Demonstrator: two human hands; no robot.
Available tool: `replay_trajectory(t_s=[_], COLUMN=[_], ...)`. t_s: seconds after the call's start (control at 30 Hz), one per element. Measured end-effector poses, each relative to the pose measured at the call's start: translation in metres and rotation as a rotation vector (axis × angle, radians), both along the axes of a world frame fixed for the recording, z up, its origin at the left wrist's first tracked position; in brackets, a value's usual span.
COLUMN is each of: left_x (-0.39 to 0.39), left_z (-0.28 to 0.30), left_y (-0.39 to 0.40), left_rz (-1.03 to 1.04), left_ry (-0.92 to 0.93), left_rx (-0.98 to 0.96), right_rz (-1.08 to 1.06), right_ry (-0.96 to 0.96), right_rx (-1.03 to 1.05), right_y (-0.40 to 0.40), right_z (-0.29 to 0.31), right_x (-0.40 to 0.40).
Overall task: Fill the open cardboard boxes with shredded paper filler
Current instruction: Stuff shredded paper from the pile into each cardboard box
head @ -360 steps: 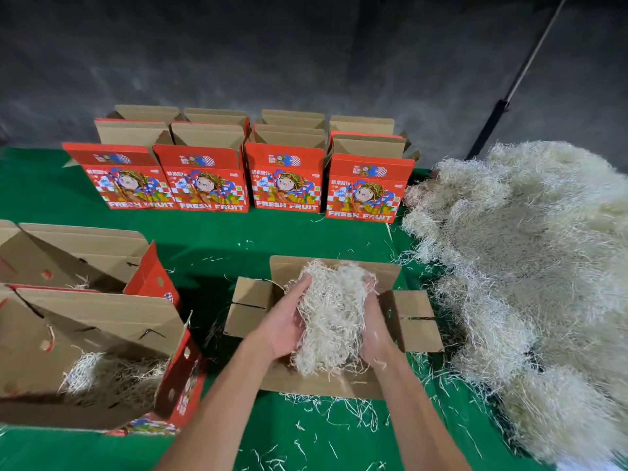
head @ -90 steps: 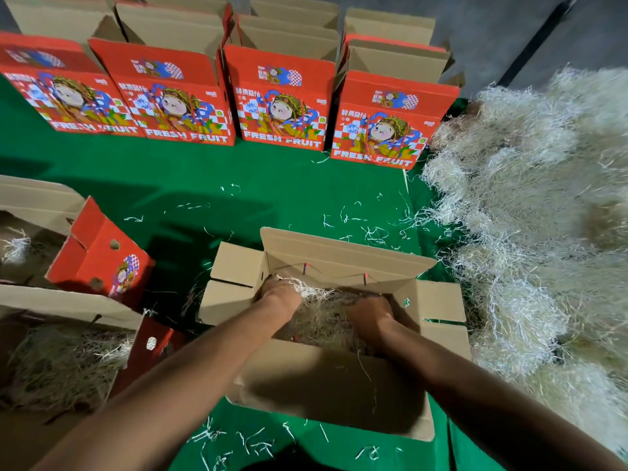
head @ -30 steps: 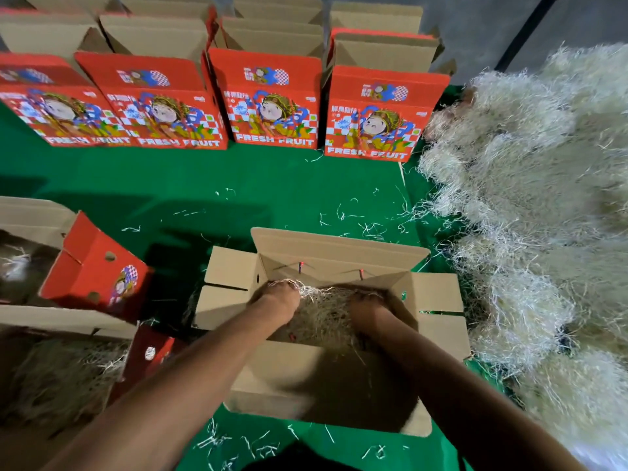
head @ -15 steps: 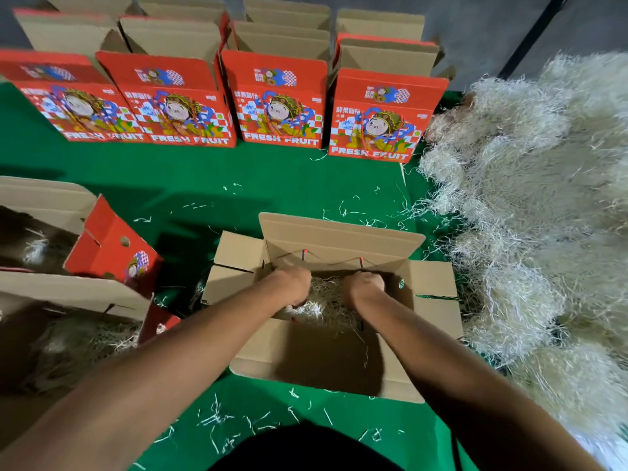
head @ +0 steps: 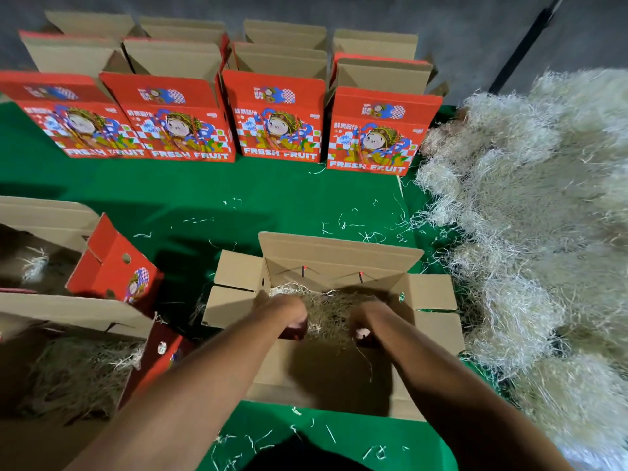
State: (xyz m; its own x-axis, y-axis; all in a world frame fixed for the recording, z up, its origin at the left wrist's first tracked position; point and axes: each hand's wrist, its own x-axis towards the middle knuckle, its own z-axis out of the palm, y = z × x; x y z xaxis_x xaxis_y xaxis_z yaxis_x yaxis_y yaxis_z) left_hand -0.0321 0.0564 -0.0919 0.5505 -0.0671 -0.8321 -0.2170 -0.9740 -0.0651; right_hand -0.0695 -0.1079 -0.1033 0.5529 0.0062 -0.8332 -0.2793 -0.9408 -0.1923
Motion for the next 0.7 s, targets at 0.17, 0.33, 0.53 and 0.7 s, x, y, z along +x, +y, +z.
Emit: replay_trajectory(t_s=[0.17, 0.33, 0.53, 0.7], left_x=[0.001, 0.0, 0.003, 0.001], left_z=[-0.002, -0.044, -0.054, -0.015], left_y=[-0.036, -0.033, -0.022, -0.022], left_rz=[0.241, 0.366, 0.372, 0.13], left_ry=[0.01, 0.059, 0.077, 0.045], left_rx=[-0.097, -0.151, -0.289, -0.332], right_rz=[0.041, 0.243, 0.038, 0.021], right_ry=[-0.242, -0.268, -0.31, -0.323], right_rx=[-0.25, -0.225, -0.202, -0.148], right_y=[0.013, 0.012, 0.009, -0.005], right_z=[-0.013, -0.046, -0.048, -0.018], right_x=[0.015, 0.011, 0.006, 0.004])
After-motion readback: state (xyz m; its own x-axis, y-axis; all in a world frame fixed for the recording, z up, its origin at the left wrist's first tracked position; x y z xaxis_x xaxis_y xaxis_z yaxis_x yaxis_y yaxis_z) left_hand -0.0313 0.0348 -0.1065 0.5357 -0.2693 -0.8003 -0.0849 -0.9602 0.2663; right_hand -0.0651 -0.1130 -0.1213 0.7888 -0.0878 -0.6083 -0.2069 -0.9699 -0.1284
